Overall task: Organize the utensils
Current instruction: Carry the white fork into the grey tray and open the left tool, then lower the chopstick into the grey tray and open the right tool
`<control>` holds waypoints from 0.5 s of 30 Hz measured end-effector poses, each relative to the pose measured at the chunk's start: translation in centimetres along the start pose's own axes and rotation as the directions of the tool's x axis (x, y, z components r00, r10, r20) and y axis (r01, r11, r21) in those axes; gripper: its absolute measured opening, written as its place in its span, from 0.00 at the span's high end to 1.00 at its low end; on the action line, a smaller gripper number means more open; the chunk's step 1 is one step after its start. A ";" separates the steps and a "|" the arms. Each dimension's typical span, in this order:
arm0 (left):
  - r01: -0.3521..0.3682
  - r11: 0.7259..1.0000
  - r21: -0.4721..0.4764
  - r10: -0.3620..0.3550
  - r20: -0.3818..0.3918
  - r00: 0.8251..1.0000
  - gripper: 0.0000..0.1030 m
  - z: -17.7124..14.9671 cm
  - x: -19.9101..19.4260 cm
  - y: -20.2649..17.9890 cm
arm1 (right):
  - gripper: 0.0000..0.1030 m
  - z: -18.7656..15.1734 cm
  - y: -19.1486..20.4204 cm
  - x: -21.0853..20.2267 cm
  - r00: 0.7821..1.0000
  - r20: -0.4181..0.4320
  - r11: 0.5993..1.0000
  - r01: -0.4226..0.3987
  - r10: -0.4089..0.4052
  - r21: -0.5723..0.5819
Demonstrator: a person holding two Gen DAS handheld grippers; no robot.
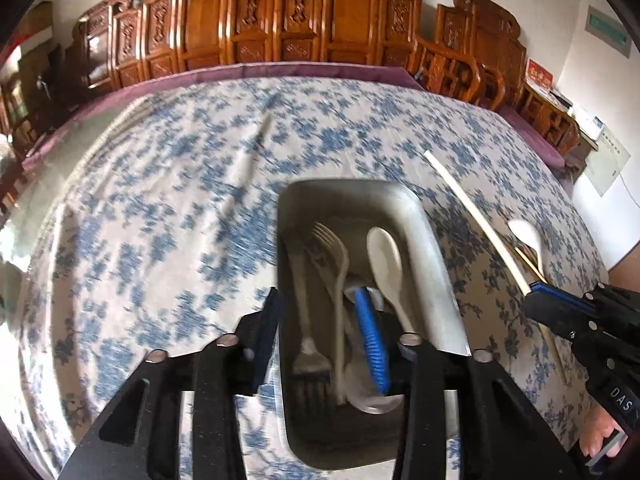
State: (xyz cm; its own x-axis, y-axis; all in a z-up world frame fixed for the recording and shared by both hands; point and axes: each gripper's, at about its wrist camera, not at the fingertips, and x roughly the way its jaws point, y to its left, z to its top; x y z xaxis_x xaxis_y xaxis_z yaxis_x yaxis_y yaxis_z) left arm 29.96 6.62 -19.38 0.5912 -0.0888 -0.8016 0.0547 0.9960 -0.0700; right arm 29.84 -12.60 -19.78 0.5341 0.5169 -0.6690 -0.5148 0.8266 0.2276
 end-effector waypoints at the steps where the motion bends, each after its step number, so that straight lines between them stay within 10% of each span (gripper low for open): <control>1: -0.001 1.000 -0.008 0.001 0.009 1.000 0.54 0.1 -0.2 0.4 | 0.94 0.2 0.3 0.3 1.000 0.000 1.000 -0.004 0.004 0.000; 15: -0.048 0.994 -0.101 0.057 0.085 0.995 0.20 1.3 -2.2 4.8 | 0.94 2.6 3.6 5.4 0.999 -0.015 0.999 -0.028 0.029 0.034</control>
State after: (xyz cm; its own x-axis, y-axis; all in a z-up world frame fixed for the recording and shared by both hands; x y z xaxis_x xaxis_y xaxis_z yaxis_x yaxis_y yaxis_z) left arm 29.92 11.57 -17.16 0.6594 -0.0321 -0.7511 -0.0553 0.9943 -0.0909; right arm 32.62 -6.25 -20.76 0.5089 0.5371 -0.6727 -0.5065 0.8187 0.2705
